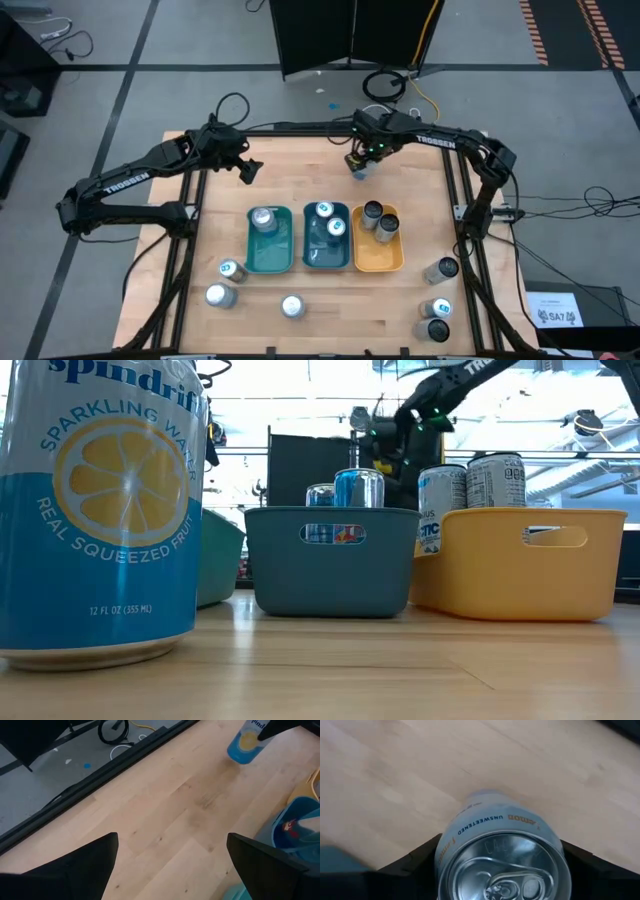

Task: Sort soda cans
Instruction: Put the blue-white soda can into the green bin

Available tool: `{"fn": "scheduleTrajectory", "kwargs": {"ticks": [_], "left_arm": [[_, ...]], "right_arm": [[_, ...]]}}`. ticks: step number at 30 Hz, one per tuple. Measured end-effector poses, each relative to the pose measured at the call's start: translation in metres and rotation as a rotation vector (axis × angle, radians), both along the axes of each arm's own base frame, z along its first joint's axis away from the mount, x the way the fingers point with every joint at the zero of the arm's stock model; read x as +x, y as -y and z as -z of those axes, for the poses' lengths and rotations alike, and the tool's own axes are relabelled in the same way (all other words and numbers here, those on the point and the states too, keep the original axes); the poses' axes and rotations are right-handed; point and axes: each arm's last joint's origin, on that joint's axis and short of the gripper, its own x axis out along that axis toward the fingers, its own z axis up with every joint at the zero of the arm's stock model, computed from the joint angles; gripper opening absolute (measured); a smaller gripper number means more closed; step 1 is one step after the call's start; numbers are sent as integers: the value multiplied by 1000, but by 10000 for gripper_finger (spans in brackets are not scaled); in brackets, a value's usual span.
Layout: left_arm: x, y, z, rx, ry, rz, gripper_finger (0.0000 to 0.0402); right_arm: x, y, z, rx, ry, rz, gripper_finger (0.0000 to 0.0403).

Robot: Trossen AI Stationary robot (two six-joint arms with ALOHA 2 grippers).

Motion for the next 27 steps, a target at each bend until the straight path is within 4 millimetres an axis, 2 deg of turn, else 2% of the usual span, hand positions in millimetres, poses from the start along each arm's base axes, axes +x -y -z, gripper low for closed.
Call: {"fn": "scheduleTrajectory", "kwargs": {"ticks": [9,13,16,18,23,27], "left_arm": [[0,0,0,2,2,1,382],[0,0,0,1,2,0,382],[0,0,0,1,2,1,382],[0,0,0,1,1,1,382],[0,0,0,0,0,1,382],[0,0,0,1,0,0,382]], "right_arm": [[79,-20,-48,-145,137,-199,281],[117,-25,-63,-191,126,-291,281],[142,-28,-60,-189,102,-344,281],[153,-32,-46,-195,116,-372,281],[155,-36,-18,-153,59,-369,282],[160,-31,-10,-178,56,-368,283]]}}
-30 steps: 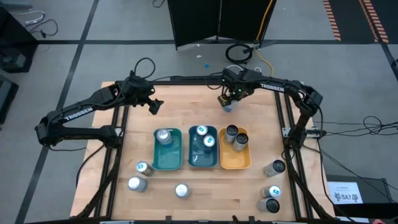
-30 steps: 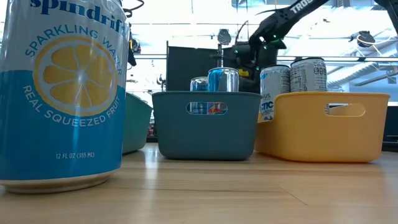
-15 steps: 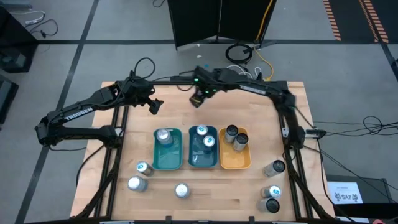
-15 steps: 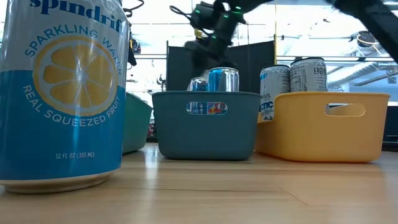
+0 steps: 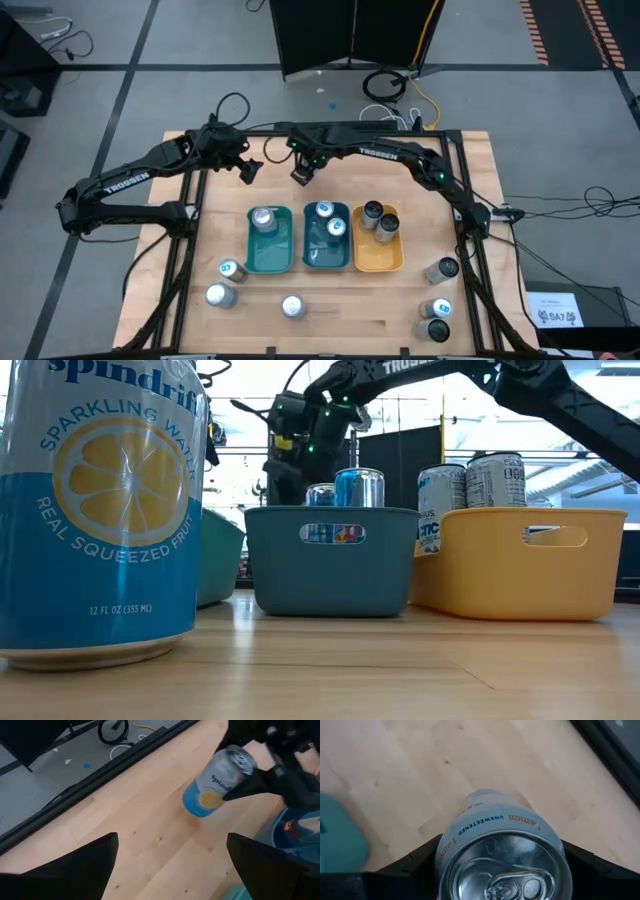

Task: Sort soda cans
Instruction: Put the blue-white soda can into the green bin

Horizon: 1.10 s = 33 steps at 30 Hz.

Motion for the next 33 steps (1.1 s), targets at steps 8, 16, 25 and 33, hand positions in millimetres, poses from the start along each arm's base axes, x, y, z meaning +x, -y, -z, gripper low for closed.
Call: {"fn": "scheduleTrajectory", "kwargs": {"ticks": [8,16,25,33], "left_arm": [[0,0,0,0,0,0,382],[0,0,0,0,0,0,382],[0,0,0,0,-1,0,382],[0,0,0,0,0,0,382]], "right_arm": [[4,-1,23,22,-77,-7,284],[4,0,25,30,-73,15,324],[4,-1,25,42,-74,43,364],[1,-1,15,55,-45,35,366]]}}
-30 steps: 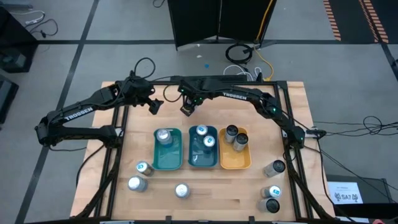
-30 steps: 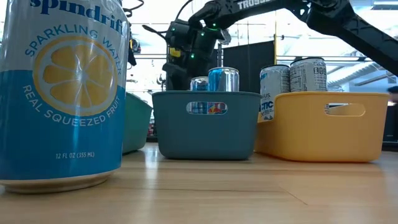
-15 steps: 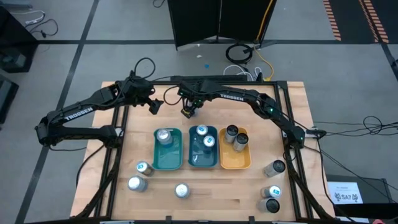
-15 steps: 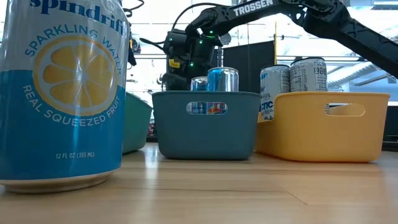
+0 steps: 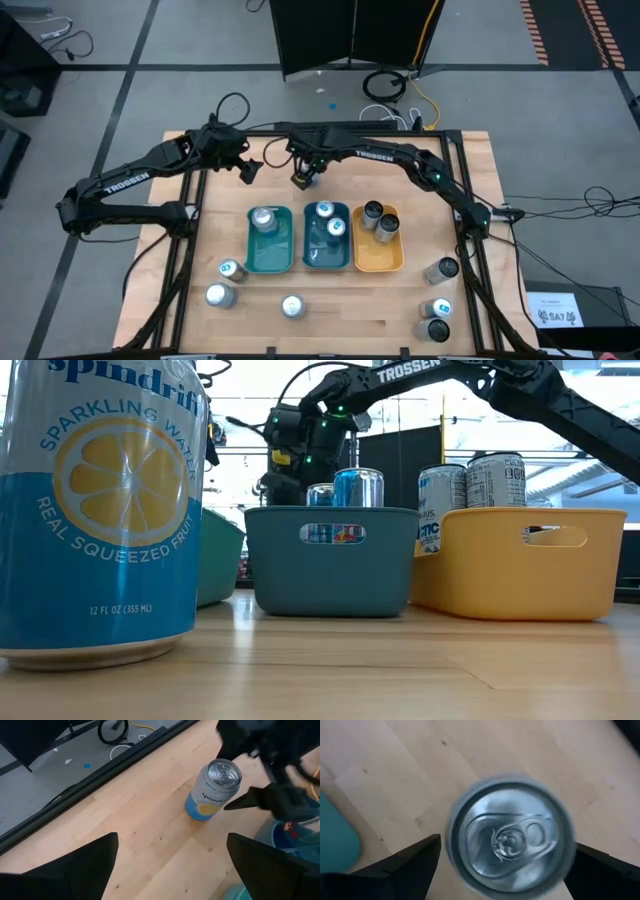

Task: Sort soda cans
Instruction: Put the blue-white soda can into the green bin

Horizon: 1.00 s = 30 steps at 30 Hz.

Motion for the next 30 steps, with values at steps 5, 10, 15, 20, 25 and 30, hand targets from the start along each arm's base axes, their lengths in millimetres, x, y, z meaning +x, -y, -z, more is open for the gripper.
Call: {"fn": "scheduleTrajectory", "kwargs": {"ticks": [5,10,15,20,25,30], "left_arm": [[0,0,0,0,0,0,382],[0,0,0,0,0,0,382],[0,0,0,0,1,0,382],[0,0,0,2,1,2,382],[0,0,0,18,-10,28,382],[0,0,0,17,-8,28,382]], "right_arm": [[-12,-3,-38,-27,76,3,364],[-32,-13,-85,-50,151,6,364],[-59,-39,-123,-109,133,60,364],[-87,-82,-146,-222,47,185,364],[-106,-125,-155,-262,12,296,364],[-118,-157,-153,-258,61,342,364]]}}
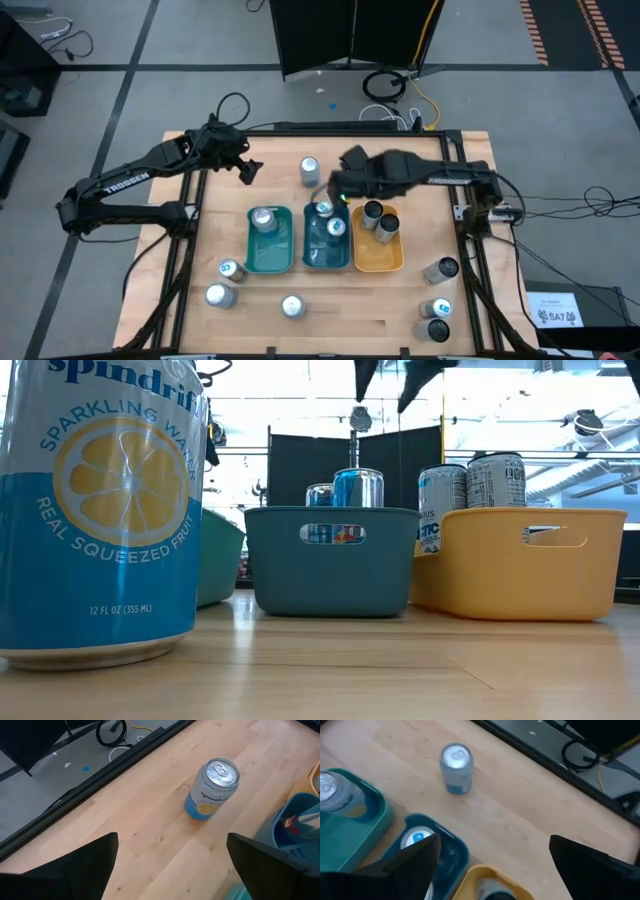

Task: Sort soda cans
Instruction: Put the blue-white soda can into the green bin

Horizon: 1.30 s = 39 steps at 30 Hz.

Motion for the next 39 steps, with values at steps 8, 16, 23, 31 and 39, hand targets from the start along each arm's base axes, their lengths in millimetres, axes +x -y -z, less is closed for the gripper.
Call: {"fn": "scheduleTrajectory", "kwargs": {"ticks": [8,16,23,31,39], "left_arm": [[0,0,0,-22,21,-26,382],[11,-6,-5,32,103,-12,382],[39,-20,-15,171,287,41,382],[74,-21,-8,344,299,282,382],[110,-12,33,286,162,417,382]], "right_arm": [[-57,-27,26,5,126,109,364],[-129,-24,41,-66,470,-121,364],[-176,-13,69,-23,631,-90,364],[-197,-11,77,25,645,-169,364],[-208,-8,70,-28,651,-241,364]]}}
